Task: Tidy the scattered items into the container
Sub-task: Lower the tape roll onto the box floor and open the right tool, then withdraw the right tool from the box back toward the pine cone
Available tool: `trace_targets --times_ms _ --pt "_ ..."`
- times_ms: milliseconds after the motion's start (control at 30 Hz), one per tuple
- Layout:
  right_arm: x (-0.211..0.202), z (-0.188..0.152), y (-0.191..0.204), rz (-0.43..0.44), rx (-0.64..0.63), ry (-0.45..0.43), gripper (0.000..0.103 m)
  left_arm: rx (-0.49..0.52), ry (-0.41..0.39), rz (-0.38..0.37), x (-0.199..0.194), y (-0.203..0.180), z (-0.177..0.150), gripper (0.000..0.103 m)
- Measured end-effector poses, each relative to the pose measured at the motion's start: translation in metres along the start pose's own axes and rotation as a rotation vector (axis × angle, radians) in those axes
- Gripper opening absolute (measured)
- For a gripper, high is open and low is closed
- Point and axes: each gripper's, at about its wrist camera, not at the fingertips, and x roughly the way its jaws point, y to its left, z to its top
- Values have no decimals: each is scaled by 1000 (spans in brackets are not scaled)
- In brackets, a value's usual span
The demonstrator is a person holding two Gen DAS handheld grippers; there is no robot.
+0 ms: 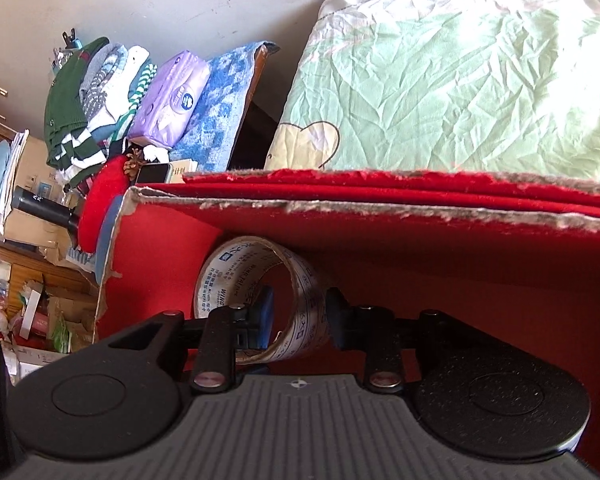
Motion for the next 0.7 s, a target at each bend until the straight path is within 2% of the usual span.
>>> trace_targets --times_ms 133,267,333,400,500,633,700 --pt "-10 -2 -5 -1 16 -15 32 0 -6 3 -3 -3 -1 26" --pt "-21 -9 -3 -76 -3 -34 31 11 -22 8 -10 -8 -2 28" --pt "-27 -12 -3 -114 -4 -39 32 33 -50 11 -20 -13 -6 34" --pt "-33 -16 -3 -152 -2 -47 32 55 -82 23 -30 -18 -12 54" --pt "-42 -24 -3 -217 4 -68 32 87 -128 67 -43 -26 -20 55" --pt "-55 -39 -6 -261 47 -108 32 82 -169 64 -59 -23 -38 59" --pt "-60 -49 -2 -281 56 -123 32 87 -187 66 -60 -27 -40 65"
